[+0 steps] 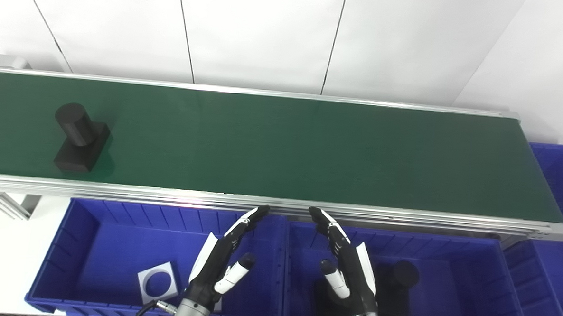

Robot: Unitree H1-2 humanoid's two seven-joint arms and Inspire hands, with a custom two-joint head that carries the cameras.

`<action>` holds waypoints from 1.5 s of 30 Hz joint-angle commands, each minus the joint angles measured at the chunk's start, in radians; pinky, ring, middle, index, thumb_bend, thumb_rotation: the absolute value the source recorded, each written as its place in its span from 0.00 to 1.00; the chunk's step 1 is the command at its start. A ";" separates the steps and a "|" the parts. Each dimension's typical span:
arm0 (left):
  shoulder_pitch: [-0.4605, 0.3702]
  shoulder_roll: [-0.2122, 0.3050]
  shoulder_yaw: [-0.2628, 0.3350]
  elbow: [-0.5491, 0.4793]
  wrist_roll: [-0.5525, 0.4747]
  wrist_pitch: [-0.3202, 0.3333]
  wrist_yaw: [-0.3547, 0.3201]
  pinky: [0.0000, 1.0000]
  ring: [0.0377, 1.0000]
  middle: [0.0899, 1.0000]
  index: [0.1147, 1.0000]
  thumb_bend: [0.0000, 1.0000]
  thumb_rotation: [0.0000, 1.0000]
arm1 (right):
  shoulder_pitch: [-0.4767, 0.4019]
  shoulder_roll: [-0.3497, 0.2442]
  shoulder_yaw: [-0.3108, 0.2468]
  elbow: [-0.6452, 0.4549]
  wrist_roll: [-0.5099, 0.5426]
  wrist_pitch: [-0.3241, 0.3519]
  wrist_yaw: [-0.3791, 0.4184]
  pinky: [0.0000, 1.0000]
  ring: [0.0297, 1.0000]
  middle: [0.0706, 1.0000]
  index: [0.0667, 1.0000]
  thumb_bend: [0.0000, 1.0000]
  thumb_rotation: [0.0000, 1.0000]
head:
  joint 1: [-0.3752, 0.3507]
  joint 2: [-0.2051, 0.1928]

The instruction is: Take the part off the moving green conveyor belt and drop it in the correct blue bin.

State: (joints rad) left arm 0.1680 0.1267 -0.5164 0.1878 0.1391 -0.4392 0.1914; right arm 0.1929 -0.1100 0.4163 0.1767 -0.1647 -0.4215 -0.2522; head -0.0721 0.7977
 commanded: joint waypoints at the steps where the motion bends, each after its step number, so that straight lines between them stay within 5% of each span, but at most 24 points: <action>1: -0.012 -0.005 0.004 -0.019 -0.007 -0.031 0.000 0.91 0.91 0.89 0.86 0.71 1.00 | -0.008 0.005 -0.001 -0.011 -0.002 -0.048 -0.001 0.87 0.89 0.87 0.85 0.91 1.00 | 0.026 -0.007; 14: -0.042 -0.037 -0.067 0.085 0.059 -0.031 0.101 0.88 0.89 0.88 0.85 0.68 1.00 | -0.016 -0.060 0.027 0.056 0.026 -0.048 -0.036 0.86 0.89 0.88 0.86 0.84 1.00 | 0.249 -0.184; 25: -0.098 -0.039 -0.164 0.159 0.087 -0.031 0.228 0.87 0.88 0.87 0.85 0.73 1.00 | -0.023 -0.087 0.026 0.088 0.071 -0.048 -0.022 0.88 0.91 0.89 0.87 0.84 1.00 | 0.274 -0.218; 34: -0.106 -0.031 -0.193 0.167 0.077 -0.031 0.256 0.86 0.88 0.87 0.84 0.74 1.00 | -0.018 -0.089 0.025 0.091 0.077 -0.048 -0.017 0.89 0.91 0.89 0.87 0.84 0.98 | 0.271 -0.226; 45: -0.129 -0.012 -0.239 0.207 0.077 -0.031 0.313 0.87 0.88 0.87 0.84 0.74 1.00 | -0.027 -0.080 0.034 0.129 0.069 -0.048 -0.028 0.88 0.90 0.88 0.85 0.84 0.95 | 0.229 -0.291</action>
State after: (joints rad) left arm 0.0619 0.1183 -0.7491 0.4080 0.2090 -0.4394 0.4812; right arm 0.1775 -0.1954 0.4516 0.3221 -0.0963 -0.4218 -0.2676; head 0.1596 0.5093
